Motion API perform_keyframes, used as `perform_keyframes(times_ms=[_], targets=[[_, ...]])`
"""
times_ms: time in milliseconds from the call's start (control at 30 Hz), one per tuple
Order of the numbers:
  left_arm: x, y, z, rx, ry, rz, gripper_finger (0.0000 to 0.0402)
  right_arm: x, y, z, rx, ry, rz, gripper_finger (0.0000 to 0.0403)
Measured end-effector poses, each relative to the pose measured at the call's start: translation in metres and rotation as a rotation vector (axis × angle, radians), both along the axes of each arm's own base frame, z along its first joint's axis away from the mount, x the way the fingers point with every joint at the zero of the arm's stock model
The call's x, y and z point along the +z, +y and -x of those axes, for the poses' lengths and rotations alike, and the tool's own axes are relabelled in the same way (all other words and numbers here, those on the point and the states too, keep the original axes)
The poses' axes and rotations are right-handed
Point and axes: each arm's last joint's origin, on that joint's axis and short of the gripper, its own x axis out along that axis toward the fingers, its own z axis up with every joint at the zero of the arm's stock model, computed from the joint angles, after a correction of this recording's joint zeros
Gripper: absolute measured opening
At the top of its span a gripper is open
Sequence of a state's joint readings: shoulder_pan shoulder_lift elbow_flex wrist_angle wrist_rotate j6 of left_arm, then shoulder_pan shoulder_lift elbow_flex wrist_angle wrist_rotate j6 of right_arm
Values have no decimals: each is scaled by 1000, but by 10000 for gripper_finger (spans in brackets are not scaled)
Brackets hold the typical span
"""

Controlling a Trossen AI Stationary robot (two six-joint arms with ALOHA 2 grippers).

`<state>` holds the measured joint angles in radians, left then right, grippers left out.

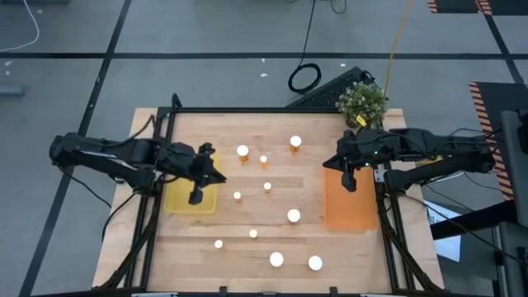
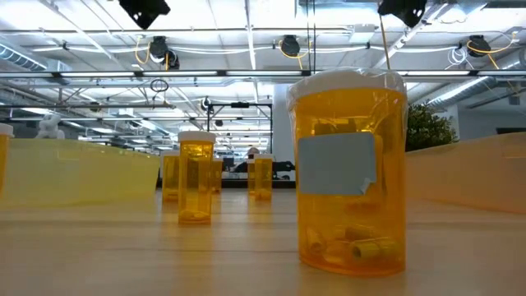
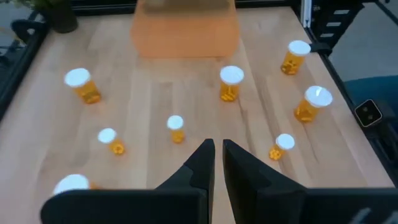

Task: Pick and place medicine bottles into bin by pill shape (circle, oval)
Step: Put the small orange pill bottle into the yellow bin

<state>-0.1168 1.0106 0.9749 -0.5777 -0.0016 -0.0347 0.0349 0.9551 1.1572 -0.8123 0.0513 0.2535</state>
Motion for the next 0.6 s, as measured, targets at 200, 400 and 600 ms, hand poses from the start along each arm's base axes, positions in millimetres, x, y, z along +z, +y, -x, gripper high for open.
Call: perform_keyframes(times_ms=[200,400,600], targets=[[-25,-10,-14,46,84,19,91,-21,0,-7,5,11,7,0],[-46,-22,-37,42,185,-27,166,-48,0,-12,2,27,4,0],[-59,-28,-58,41,254,-45,215,-81,1,-17,-15,24,-19,0]])
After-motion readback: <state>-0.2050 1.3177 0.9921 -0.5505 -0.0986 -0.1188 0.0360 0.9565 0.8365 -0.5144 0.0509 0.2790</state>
